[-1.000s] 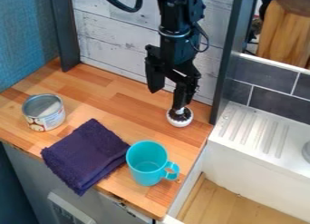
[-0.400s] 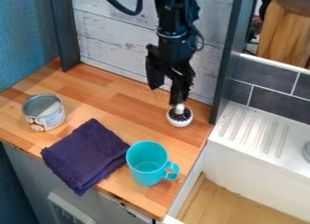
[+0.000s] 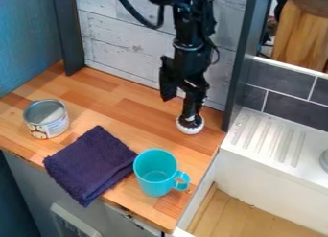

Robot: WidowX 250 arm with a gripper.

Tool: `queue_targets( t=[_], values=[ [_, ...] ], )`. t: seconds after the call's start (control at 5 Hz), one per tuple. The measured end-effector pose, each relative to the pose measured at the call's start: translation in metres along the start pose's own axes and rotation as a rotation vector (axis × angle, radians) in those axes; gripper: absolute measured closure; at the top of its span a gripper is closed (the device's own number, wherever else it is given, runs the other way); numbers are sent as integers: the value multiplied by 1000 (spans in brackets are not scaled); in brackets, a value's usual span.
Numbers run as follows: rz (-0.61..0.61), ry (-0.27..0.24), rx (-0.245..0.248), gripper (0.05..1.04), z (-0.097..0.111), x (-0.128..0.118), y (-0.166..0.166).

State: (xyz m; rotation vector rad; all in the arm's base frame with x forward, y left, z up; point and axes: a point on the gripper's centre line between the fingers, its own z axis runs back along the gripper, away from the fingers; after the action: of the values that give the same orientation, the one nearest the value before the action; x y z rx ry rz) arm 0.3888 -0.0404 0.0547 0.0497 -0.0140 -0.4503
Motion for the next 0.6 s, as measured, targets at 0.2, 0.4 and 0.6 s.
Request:
queue_targets(
  t=[0.2, 0.4, 0.6],
  values=[
    [-10, 8, -6, 83, -6, 4, 0],
    [-10, 25, -11, 83, -13, 5, 0],
    [-10, 24, -11, 83, -17, 9, -1]
  ],
)
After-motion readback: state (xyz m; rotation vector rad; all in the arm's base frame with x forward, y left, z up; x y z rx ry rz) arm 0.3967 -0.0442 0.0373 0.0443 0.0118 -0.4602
